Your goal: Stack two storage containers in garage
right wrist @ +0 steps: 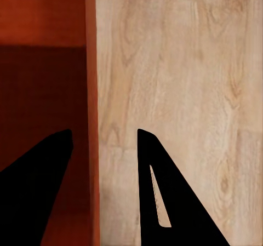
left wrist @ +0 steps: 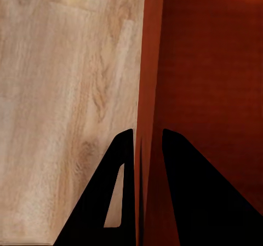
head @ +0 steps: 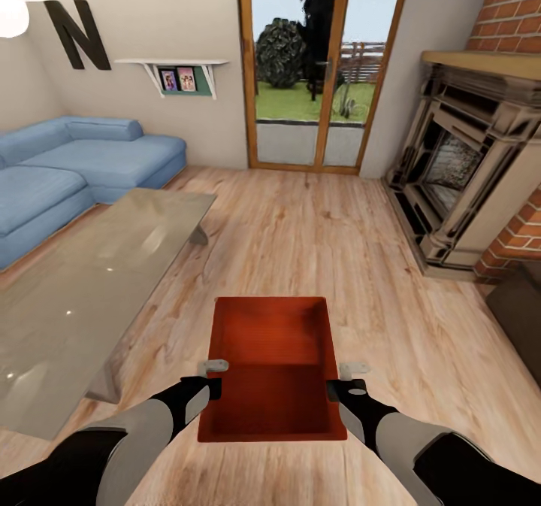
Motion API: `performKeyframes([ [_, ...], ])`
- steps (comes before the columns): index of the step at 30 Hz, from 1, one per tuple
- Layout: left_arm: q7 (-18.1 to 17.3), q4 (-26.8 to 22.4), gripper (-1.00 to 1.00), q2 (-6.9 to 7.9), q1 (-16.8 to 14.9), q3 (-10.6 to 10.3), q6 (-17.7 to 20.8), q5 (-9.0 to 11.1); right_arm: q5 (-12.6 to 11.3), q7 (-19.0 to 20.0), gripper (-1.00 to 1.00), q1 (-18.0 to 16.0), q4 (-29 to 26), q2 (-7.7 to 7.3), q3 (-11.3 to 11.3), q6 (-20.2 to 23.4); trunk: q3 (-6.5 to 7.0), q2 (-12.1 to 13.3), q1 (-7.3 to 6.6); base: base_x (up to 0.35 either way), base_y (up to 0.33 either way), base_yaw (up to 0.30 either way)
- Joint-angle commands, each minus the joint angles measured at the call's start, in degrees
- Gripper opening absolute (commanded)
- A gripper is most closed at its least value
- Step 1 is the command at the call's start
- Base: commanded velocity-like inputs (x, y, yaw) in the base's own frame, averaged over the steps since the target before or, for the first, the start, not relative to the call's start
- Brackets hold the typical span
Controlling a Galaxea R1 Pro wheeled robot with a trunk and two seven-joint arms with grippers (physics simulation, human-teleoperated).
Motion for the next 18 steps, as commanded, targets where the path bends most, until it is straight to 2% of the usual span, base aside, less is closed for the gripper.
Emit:
performKeyframes([
  [1,0.40,-0.08,-1.00,-0.01,-0.01,-1.34,0.35,0.02,-0.62,-0.28,-1.00,-0.04,0.04,0.00,0.44,-0.26,-0.05,-0.03,0.00,0.000,0.000,0.300],
  [18,0.39,-0.08,-1.00,-0.01,-0.02,-1.35,0.35,-0.03,-0.62,-0.28,-1.00,-0.04,0.04,0.00,0.47,-0.28,-0.05,-0.03,0.00,0.000,0.000,0.300],
])
